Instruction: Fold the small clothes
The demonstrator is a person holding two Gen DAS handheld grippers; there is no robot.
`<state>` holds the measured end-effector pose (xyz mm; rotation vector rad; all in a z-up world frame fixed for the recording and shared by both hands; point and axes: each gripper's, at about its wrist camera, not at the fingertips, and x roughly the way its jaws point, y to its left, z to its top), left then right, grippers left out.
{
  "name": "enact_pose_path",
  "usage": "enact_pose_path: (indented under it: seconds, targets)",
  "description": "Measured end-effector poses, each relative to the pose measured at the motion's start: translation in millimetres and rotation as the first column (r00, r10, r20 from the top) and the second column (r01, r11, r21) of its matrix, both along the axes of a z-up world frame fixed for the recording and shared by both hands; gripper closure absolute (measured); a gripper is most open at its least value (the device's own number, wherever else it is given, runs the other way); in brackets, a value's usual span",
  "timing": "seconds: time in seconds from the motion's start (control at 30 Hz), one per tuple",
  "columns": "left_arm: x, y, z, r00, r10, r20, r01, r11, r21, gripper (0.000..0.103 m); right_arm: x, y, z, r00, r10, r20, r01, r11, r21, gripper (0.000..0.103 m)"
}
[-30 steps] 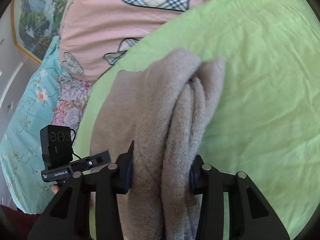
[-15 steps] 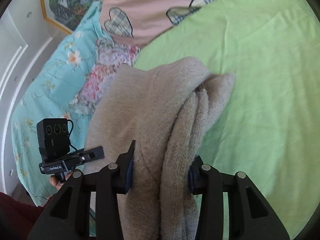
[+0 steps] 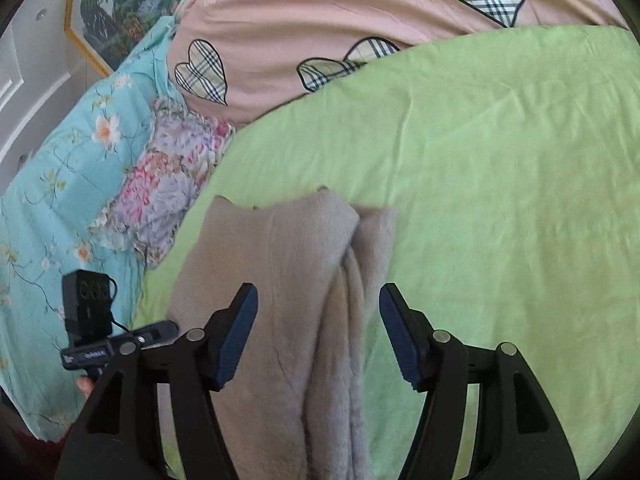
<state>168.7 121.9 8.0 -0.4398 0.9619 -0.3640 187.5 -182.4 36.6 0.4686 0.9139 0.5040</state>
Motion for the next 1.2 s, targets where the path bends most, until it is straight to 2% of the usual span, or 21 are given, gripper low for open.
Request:
enact_pose_path:
  seconds: [0.03,0.17,0.2,0.23,0.33,0.37,0.4,0.5,0.57,0.63,0.7,0.8,0.87,1.03,1.13,1.2]
  targets:
    - [0,1,-2,1.0,0.002,-0.004,-0.002,1.0,0.002,0.031,6,6,-2,1.0,0.008,-0.02,-0.007,1.0,0.007,0.057]
    - [-1,-9,-7,0.999,0.002,-0.04,-0.002,1.0,0.003,0.031,23,33,-23,0.994,0.03,-0.109,-0.032,0.999,-0.016,0.067]
    - [-1,-9,-7,0.999,0.005,-0.042,-0.005,1.0,0.007,0.031,25,38,-25,0.994,0.036,-0.105,-0.038,0.999,-0.019,0.081]
    - [0,-9,-6,0.999,0.005,-0.041,-0.004,1.0,0.014,0.031,23,39,-21,0.996,0.043,-0.083,-0.044,0.999,-0.006,0.09]
    - [9,-8,1,1.0,-0.001,-0.029,0.002,0.999,0.032,0.027,10,30,6,1.0,0.016,0.01,-0.016,1.0,0.002,0.092]
    - [14,-8,1,0.999,-0.002,-0.033,0.003,0.999,0.034,0.02,7,26,14,0.999,0.013,0.036,-0.013,1.0,0.003,0.092]
    - [23,-8,0,0.999,0.0,-0.044,0.001,0.999,0.037,0.018,6,24,17,0.999,0.01,0.043,-0.01,1.0,-0.001,0.092]
    - [54,-8,-11,0.996,0.024,-0.088,-0.021,0.999,0.038,0.018,12,21,0,1.0,0.022,-0.003,-0.022,0.999,-0.044,0.092]
    - [73,-5,-18,0.992,0.035,-0.122,-0.034,0.999,0.013,0.019,17,15,-15,0.999,0.015,-0.041,-0.016,0.999,-0.04,0.092]
    - [91,-3,-21,0.992,0.06,-0.115,-0.057,0.998,0.026,0.033,20,7,-20,0.999,0.001,-0.051,-0.002,1.0,-0.014,0.092]
    - [107,-3,-20,0.992,0.073,-0.099,-0.068,0.996,0.051,0.058,22,8,-23,0.999,0.004,-0.048,-0.006,0.999,-0.051,0.092]
    - [123,-3,-16,0.99,0.116,-0.081,-0.107,0.988,0.116,0.073,27,15,-36,0.997,0.012,-0.076,-0.019,0.996,-0.088,0.092]
    - [126,-1,-10,0.988,0.139,-0.07,-0.126,0.979,0.159,0.073,26,13,-36,0.997,0.01,-0.077,-0.016,0.997,-0.08,0.092]
    - [98,5,20,0.986,0.167,0.006,-0.164,0.959,0.23,0.075,3,3,-16,0.998,-0.026,-0.053,0.022,0.997,-0.077,0.087]
    - [56,6,38,0.988,0.145,0.055,-0.154,0.956,0.248,0.073,-25,-8,-2,0.999,-0.033,-0.033,0.031,0.999,-0.043,0.086]
    - [22,2,47,0.99,0.111,0.089,-0.13,0.96,0.249,0.067,-44,-13,4,0.999,-0.034,-0.024,0.033,0.999,-0.031,0.084]
